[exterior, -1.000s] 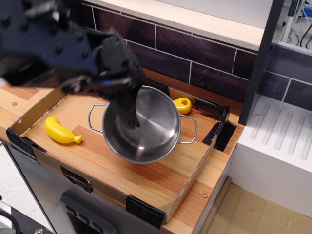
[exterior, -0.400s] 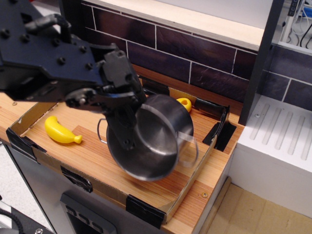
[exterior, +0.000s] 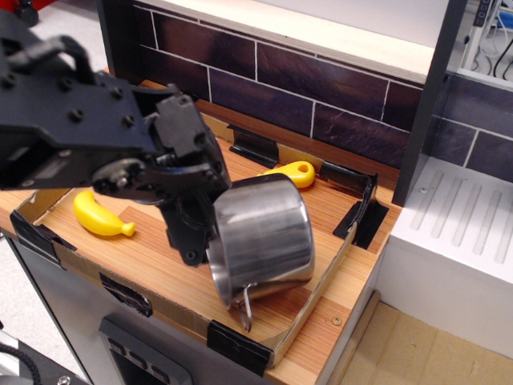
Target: Topple metal pot
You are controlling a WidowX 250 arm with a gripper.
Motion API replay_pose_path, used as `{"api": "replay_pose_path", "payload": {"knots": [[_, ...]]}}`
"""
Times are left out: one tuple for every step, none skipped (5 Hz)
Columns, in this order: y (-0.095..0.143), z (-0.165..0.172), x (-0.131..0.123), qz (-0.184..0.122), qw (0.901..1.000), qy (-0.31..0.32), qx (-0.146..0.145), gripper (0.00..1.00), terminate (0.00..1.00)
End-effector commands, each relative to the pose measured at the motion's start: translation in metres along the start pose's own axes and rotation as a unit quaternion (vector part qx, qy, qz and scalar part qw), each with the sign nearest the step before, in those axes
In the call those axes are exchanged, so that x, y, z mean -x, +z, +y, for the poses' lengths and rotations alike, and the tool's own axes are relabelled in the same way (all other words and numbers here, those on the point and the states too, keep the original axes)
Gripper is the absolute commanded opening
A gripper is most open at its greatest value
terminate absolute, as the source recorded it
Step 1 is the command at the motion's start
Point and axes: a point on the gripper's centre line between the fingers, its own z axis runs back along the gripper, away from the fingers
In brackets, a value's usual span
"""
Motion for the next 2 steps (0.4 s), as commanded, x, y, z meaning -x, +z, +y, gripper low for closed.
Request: {"api": "replay_pose_path", "payload": {"knots": [[0.0161, 0.0136, 0.0032, 0.048, 0.9972, 0.001, 0.057, 1.0, 0.0], [0.0188, 0.0147, 0.0021, 0.063, 0.9946, -0.003, 0.083, 1.0, 0.0]]}}
